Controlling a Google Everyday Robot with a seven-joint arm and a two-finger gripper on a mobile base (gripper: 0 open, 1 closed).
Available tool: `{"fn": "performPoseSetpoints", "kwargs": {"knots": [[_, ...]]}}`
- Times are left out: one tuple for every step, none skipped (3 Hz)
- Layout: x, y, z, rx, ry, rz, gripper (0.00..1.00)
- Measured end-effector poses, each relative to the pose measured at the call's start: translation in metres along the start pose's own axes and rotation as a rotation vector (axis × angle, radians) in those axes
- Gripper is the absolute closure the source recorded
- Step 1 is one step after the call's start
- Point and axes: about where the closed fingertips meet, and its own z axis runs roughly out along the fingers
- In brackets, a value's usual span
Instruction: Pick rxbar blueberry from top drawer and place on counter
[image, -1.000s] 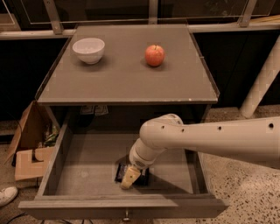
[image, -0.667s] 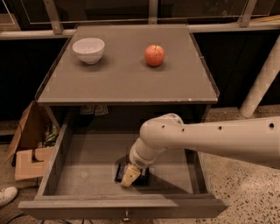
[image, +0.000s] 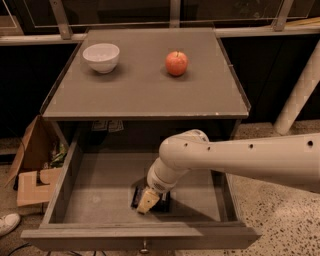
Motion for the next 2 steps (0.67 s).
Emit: {"fn": "performPoseSetpoints", "kwargs": {"knots": [[-0.0001, 0.0, -0.0002, 0.0, 0.0, 0.0, 1.0], [-0.0036, 0.0006, -0.0085, 0.0, 0.0, 0.0, 1.0]]}}
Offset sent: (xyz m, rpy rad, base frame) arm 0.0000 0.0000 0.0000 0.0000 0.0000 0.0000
